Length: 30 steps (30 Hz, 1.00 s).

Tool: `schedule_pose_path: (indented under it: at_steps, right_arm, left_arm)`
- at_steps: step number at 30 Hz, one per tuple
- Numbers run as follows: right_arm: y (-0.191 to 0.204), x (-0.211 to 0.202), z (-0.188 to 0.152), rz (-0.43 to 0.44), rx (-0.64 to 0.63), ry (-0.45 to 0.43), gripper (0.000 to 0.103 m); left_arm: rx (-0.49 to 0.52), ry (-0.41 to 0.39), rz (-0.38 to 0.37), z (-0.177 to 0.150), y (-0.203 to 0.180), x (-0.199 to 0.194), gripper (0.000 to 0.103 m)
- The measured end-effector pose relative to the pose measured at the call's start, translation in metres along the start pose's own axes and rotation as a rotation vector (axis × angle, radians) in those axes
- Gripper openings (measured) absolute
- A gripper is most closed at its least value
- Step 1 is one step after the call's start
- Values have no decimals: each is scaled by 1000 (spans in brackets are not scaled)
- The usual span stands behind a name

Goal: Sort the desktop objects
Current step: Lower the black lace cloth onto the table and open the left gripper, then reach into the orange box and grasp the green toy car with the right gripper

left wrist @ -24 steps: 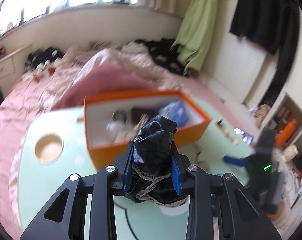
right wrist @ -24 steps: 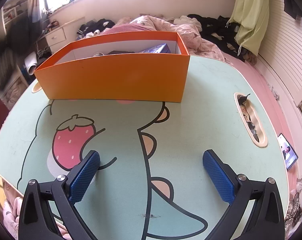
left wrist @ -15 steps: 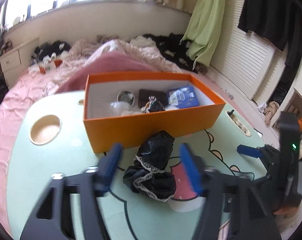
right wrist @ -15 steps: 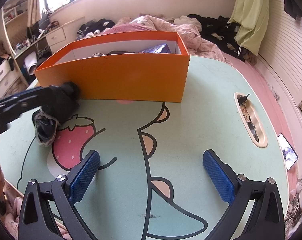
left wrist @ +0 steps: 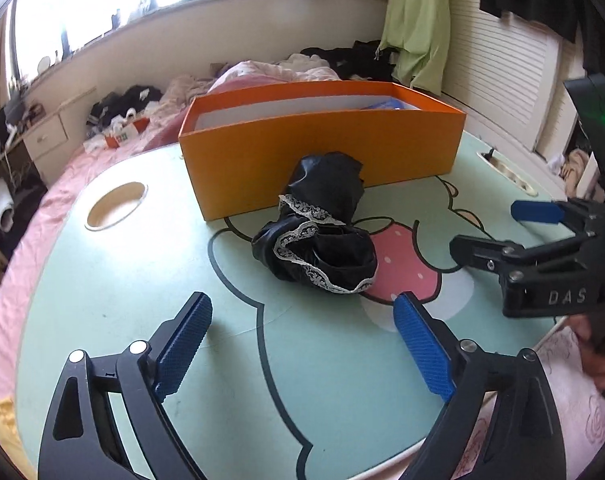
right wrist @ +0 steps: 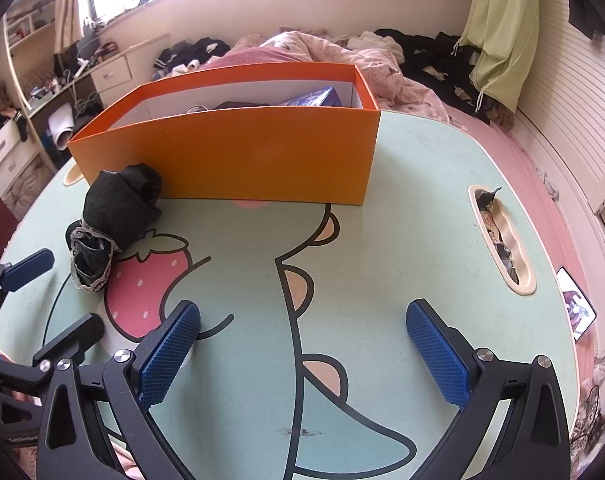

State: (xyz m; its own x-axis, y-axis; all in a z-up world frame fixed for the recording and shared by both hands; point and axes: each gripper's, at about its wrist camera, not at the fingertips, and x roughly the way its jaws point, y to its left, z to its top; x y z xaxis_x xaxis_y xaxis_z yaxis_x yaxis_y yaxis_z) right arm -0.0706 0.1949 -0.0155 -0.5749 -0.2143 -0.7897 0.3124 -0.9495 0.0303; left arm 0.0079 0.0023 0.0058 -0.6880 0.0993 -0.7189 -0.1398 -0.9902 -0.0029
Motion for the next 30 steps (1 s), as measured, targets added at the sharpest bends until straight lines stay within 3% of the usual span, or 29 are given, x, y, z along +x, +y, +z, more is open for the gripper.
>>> schedule_pose_path:
  at_steps: [1,21,30]
  right_arm:
    - [0,0,0,-1,0,-1,103]
    - [-1,-2,-2,6,2,-7,103]
    - [1,-45,20,93,42,-183,103]
  left_arm:
    - [-6,1,9,0,2,1,103]
    - [-16,-4,0,-10,-2,8,103]
    - [-17,-22,3,-14,-1,9,103]
